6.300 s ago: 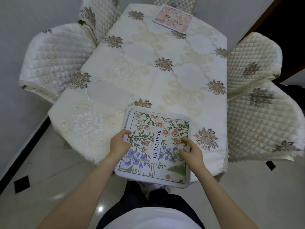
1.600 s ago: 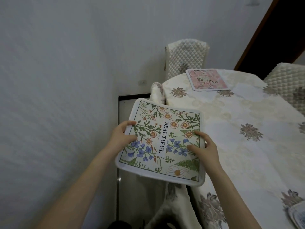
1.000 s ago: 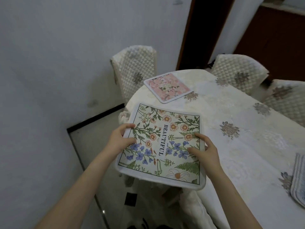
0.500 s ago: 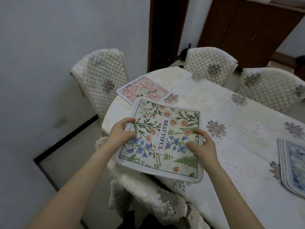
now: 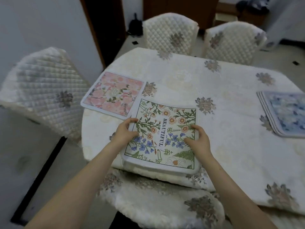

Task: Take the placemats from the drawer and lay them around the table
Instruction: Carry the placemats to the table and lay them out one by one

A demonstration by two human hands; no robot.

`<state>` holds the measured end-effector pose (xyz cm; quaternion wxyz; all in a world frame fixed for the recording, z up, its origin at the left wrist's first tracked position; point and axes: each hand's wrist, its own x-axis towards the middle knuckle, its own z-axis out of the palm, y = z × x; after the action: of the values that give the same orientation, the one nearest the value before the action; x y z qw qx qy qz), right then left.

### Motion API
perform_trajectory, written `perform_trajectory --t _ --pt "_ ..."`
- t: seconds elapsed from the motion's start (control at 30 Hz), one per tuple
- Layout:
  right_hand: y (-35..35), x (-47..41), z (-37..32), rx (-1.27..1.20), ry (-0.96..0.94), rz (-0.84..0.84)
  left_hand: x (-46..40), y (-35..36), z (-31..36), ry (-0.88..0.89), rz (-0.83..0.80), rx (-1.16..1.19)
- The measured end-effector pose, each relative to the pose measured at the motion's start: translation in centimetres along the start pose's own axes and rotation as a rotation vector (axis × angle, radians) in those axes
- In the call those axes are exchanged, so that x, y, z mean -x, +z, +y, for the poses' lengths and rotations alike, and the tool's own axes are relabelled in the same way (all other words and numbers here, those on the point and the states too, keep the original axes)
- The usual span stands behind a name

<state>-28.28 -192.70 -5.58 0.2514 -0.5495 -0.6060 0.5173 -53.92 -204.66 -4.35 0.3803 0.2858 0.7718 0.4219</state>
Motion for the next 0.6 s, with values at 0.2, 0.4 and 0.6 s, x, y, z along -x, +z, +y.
perform_trajectory --t 0.2,0.4,0.6 --pt "1.9 1.5 2.6 0.039 0.076 0.151 -2.5 0.8 -3.3 -0.007 -0.161 -0.149" --pt "3.4 1.3 5.9 0.310 0.070 0.170 -2.8 2.6 -6.9 0.042 -0.225 -0.314" --pt "4.2 0.5 8.3 0.722 0.070 0.085 -3.3 3.3 -8.9 0.233 -0.119 -0.867"
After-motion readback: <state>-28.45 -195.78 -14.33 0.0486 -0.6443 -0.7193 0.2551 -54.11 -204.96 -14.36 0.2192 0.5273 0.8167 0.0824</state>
